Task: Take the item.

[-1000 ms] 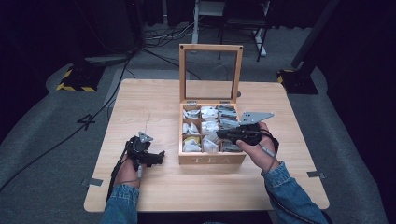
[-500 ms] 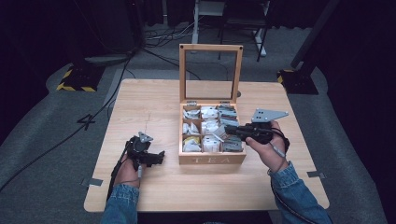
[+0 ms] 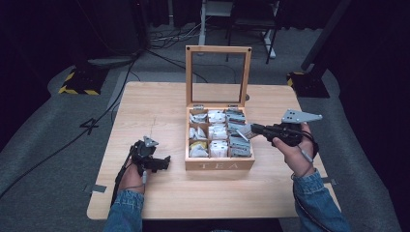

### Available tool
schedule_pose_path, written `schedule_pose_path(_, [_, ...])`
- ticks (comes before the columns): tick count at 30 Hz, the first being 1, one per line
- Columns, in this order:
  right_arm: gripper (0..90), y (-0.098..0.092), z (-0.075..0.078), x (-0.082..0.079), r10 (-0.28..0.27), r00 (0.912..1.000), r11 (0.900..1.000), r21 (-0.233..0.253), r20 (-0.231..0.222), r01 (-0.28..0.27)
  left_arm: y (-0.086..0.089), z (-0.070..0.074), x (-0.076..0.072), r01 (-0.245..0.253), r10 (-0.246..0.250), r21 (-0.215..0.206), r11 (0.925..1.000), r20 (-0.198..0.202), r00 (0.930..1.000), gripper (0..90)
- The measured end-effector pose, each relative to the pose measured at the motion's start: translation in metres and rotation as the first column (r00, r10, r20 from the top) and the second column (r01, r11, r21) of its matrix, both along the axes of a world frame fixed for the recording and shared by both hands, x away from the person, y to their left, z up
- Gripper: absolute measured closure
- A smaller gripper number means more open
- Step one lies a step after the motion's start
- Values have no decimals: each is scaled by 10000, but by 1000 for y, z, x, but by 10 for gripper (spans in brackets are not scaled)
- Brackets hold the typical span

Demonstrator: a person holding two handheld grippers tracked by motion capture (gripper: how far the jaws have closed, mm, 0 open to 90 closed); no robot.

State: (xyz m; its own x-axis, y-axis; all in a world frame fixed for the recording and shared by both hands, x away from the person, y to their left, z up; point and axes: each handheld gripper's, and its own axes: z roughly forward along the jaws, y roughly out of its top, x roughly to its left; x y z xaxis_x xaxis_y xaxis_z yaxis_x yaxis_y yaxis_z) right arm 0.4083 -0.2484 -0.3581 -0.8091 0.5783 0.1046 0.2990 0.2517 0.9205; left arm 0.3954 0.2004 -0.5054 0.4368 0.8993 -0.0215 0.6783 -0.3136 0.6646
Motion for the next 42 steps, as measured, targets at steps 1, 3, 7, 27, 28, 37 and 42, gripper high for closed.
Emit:
schedule_pose_path(1, [900,-3,1,0,-50,10000,10000,24,15,50,0,0,0,0,0,0,10000,0,10000,0])
schedule_pose_path(3, [900,-7,3,0,-204,9998,9998,20,74,204,0,0,0,-1,1,2,10000,2,10000,0])
schedule_pose_path(7, [900,-16,3,3,-477,9988,9988,70,80,476,0,0,0,-4,4,-1,10000,0,10000,0])
schedule_pose_path(27, [900,-56,-25,30,-2015,9774,9793,-301,-642,1999,0,0,0,-2,2,-1,10000,1,10000,0])
schedule_pose_path(28, [900,-56,-25,30,-2015,9774,9793,-301,-642,1999,0,0,0,-3,3,0,10000,1,10000,0])
schedule_pose_path(37, [900,-66,-57,45,-2632,9566,9640,-742,-1250,2555,0,0,0,-2,2,2,10000,2,10000,0])
schedule_pose_path(42, [900,-69,-69,51,-2813,9485,9583,-942,-1460,2697,0,0,0,-4,4,0,10000,4,10000,0])
